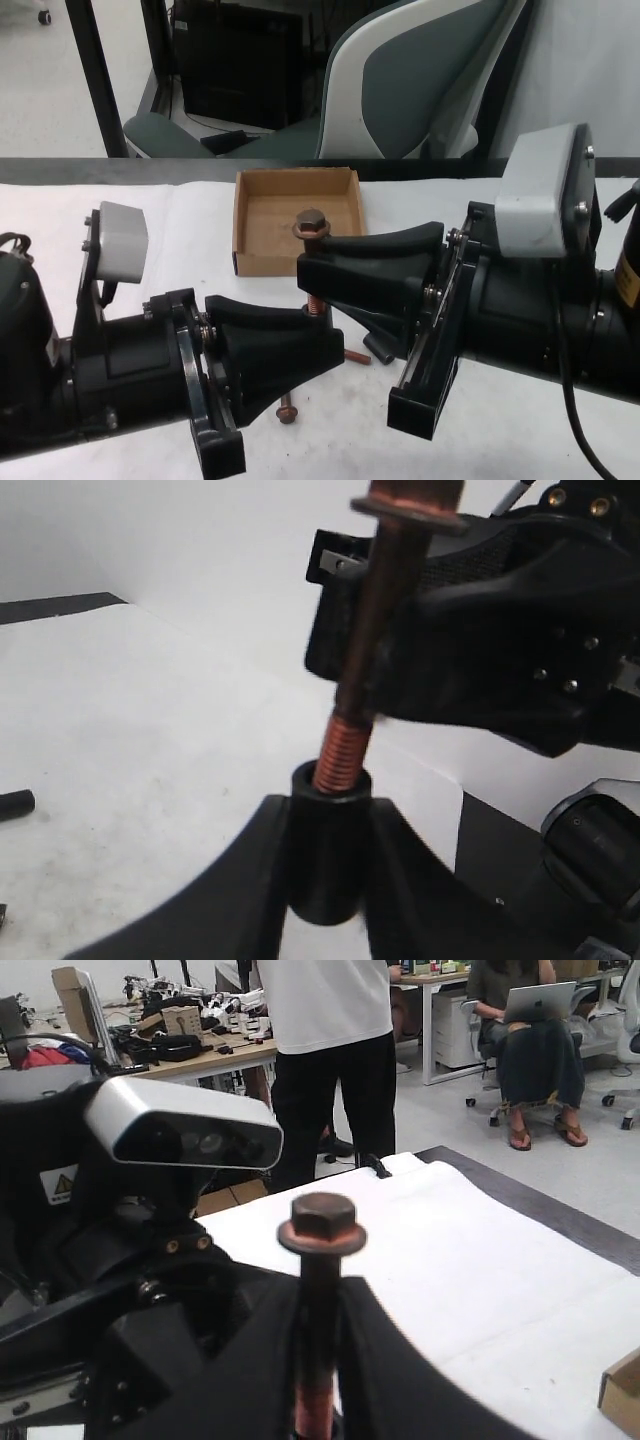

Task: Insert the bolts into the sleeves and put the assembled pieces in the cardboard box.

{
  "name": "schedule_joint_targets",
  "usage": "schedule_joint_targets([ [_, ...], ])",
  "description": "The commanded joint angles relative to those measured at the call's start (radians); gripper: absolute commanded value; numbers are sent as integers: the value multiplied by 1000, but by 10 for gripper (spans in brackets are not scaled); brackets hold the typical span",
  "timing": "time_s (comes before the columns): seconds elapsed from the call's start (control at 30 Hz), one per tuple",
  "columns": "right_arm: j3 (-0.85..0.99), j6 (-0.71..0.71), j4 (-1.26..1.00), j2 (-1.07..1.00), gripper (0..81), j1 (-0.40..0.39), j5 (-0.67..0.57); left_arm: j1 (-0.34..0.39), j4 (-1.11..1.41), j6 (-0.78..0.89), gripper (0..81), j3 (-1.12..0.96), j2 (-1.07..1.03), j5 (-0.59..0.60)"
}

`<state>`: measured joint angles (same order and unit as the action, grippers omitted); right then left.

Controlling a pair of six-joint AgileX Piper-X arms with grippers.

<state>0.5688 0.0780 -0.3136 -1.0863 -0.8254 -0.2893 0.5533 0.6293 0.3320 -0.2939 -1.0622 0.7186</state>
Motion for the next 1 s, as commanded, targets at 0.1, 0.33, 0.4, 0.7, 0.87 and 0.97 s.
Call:
schedule_joint_targets([
  [0.1,-11,7,32,-4,337,4,0,-7,55,-39,8,-12,11,-22],
  [0.33,-11,27,41,10,375,6,22,-7,55,-71,8,-12,11,-22],
  [0.4,-11,27,70,33,375,13,22,-7,55,-71,8,-12,11,-22],
  [0.7,-11,27,408,223,375,84,113,-33,-109,-27,8,-68,10,-206],
  [0.87,-11,33,549,270,375,90,199,-70,-312,-26,8,-182,8,-308],
  [0.97,-11,87,628,267,375,96,243,-97,-452,-26,8,-250,-1,-353],
])
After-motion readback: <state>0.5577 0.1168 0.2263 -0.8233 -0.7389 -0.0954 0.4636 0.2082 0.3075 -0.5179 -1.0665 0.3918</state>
